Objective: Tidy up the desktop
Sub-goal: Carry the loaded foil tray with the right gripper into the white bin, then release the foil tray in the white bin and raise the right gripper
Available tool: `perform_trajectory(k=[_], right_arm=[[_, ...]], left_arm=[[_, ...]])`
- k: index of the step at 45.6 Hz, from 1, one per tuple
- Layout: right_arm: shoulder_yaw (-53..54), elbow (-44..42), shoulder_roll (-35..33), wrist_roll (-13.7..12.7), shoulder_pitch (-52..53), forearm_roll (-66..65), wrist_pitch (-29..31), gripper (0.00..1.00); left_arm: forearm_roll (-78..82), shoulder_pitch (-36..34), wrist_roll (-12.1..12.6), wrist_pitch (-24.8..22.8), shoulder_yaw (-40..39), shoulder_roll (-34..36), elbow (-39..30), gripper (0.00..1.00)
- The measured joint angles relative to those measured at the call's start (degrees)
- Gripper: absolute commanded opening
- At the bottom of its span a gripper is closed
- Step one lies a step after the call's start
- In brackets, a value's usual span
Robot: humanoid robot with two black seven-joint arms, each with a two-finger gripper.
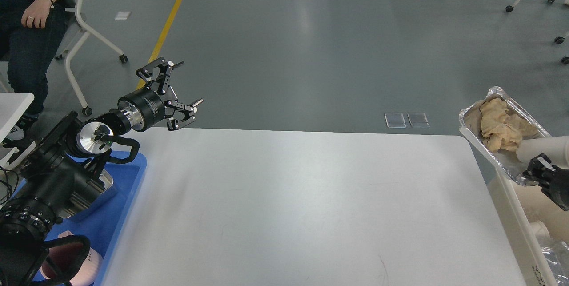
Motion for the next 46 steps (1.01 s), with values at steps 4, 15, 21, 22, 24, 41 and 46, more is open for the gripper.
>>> perform_trajectory(k=[4, 15, 21, 22, 24, 41, 46], right_arm=[[0.0, -1.6, -0.2, 0.7, -2.1, 2.6, -0.3, 0.00], [0.0, -7.5, -0.3, 1.6, -6.8, 9.2, -0.4, 0.00], [0.0, -10.2, -0.3, 1.6, -9.6, 12.4, -0.4, 0.00], [0.0, -10.5, -0.3, 1.6, -10.1, 12.7, -0.4, 0.00], [0.0, -11.3, -0.3, 1.6, -11.1, 13.4, -0.4, 0.00], [0.1, -15.6, -0.1, 1.7, -15.6, 14.9, -0.4, 0.01], [0.0, -15.8, 0.0, 1.7, -15.7, 14.9, -0.3, 0.52]], left_arm=[[0.1, 0.1, -0.1, 0.0, 0.0, 0.0, 0.0, 0.98], [0.1, 0.1, -0.8, 0.1, 0.0, 0.0, 0.0, 0.98], [0.5, 0.1, -0.9, 0.2, 0.1, 0.0, 0.0, 0.98], [0.5, 0.1, -0.9, 0.2, 0.1, 0.0, 0.0, 0.98], [0.6, 0.1, -0.9, 0.2, 0.1, 0.0, 0.0, 0.98], [0.8, 0.4, -1.0, 0.2, 0.1, 0.0, 0.0, 0.98], [0.8, 0.4, -1.1, 0.2, 0.1, 0.0, 0.0, 0.98]])
